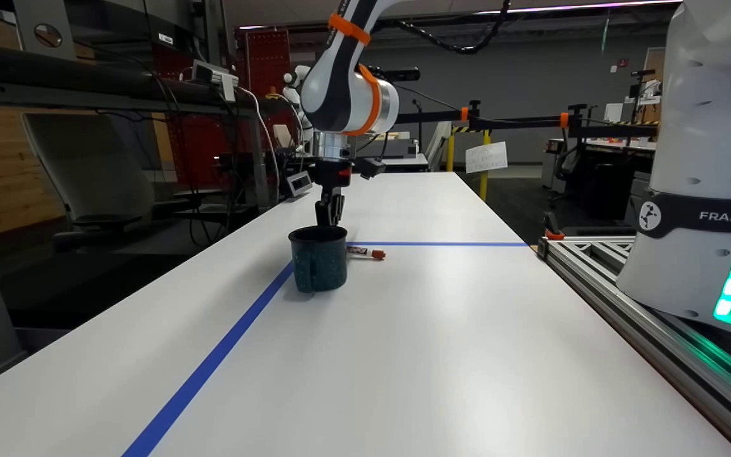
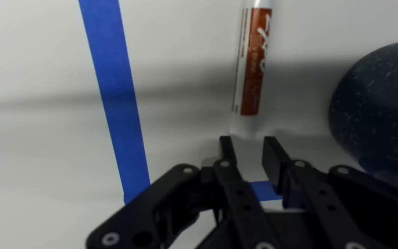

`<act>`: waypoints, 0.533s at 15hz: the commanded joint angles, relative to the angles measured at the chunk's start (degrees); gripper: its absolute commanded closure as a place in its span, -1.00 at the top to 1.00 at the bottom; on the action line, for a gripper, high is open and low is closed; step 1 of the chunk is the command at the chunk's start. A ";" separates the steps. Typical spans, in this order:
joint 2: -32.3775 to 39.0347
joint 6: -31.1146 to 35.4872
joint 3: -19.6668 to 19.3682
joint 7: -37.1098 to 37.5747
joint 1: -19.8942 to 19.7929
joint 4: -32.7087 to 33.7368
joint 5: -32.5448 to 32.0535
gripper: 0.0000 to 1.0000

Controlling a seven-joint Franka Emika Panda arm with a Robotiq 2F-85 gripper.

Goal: Pick up the marker from the cup and put it on the table

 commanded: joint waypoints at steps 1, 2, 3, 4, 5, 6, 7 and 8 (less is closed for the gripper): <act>-1.76 3.34 0.40 0.74 0.08 -0.48 -3.37 0.24; -2.53 3.73 0.02 1.55 0.39 -0.71 -4.37 0.37; -3.79 4.32 -0.18 2.25 0.41 -1.27 -5.01 0.51; -4.89 4.73 -0.17 2.76 0.25 -1.66 -5.37 0.69; -5.84 4.91 -0.14 3.14 0.11 -1.87 -5.61 0.82; -7.22 4.57 0.07 3.39 -0.13 -2.20 -5.53 1.00; -8.33 4.24 0.22 3.55 -0.17 -2.42 -5.22 1.00; -9.54 3.37 0.58 3.50 -0.26 -2.53 -4.64 1.00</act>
